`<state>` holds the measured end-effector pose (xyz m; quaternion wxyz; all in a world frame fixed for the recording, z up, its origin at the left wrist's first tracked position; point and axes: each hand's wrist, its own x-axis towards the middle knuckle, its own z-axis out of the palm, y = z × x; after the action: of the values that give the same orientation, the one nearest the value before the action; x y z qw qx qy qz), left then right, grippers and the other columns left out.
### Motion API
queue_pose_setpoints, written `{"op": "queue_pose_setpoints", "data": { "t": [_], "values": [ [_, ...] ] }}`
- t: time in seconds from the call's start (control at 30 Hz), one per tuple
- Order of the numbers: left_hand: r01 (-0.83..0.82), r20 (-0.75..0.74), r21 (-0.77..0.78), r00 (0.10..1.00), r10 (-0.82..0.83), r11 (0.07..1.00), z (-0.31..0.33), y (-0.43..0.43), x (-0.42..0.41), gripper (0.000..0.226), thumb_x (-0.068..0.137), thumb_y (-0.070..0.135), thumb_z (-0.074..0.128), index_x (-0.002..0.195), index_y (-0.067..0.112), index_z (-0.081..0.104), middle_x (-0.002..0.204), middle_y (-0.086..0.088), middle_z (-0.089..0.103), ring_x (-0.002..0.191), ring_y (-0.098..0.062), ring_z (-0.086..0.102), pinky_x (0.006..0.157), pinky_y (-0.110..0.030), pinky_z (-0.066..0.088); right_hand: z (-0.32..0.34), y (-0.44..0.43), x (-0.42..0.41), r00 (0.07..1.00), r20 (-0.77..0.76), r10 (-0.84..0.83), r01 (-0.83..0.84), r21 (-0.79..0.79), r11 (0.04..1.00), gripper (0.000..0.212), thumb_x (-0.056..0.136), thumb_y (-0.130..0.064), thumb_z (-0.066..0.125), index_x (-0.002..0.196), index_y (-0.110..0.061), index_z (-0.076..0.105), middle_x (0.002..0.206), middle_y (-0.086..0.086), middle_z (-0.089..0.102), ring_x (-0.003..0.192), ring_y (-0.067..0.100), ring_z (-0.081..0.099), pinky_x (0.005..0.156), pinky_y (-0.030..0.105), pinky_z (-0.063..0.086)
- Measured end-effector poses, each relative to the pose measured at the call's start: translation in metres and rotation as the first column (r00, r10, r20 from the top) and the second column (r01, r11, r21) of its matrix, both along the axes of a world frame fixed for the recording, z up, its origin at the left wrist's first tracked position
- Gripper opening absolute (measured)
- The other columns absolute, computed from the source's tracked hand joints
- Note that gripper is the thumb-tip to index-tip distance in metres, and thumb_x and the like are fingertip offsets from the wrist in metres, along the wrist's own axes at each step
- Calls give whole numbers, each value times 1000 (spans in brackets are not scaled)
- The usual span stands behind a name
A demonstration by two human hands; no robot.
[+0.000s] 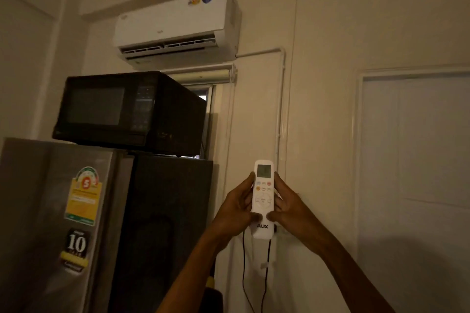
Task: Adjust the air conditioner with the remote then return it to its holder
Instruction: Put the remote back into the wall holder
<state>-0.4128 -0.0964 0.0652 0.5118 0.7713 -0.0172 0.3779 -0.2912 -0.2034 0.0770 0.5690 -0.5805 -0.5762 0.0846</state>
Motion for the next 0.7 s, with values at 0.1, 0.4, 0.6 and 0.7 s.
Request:
{"op": "queue_pose_setpoints", "data": {
  "t": [0.1,0.4,0.6,0.7],
  "values": [
    [20,6,-7,1000,-20,1000,2,19,39,91,74,-18,59,144,27,23,124,19,50,109,3,56,82,-17,55,0,16,34,999,2,-36,36,11,999,99,73,18,57,139,-44,17,139,-11,42,129,10,43,97,35,48],
    [86,15,-42,996,-86,995,13,68,158,83,77,-15,60,143,26,30,122,17,54,104,6,57,75,-11,54,1,59,144,993,22,-118,116,74,990,99,72,18,60,138,-42,16,146,-5,38,134,13,39,106,44,42],
    [116,30,-108,993,-114,987,7,84,235,82,77,-21,53,142,24,31,133,9,50,124,-10,49,85,-14,50,-6,75,219,986,15,-165,164,64,984,101,73,18,57,142,-43,14,147,-5,38,135,14,37,107,48,40],
    [129,42,-90,991,-126,988,2,91,276,85,76,-26,50,143,22,29,131,7,50,125,-9,48,90,-19,49,-10,83,251,977,62,-203,197,93,976,98,75,12,59,124,-64,21,134,-17,44,132,10,41,104,39,44]
  ]
}}
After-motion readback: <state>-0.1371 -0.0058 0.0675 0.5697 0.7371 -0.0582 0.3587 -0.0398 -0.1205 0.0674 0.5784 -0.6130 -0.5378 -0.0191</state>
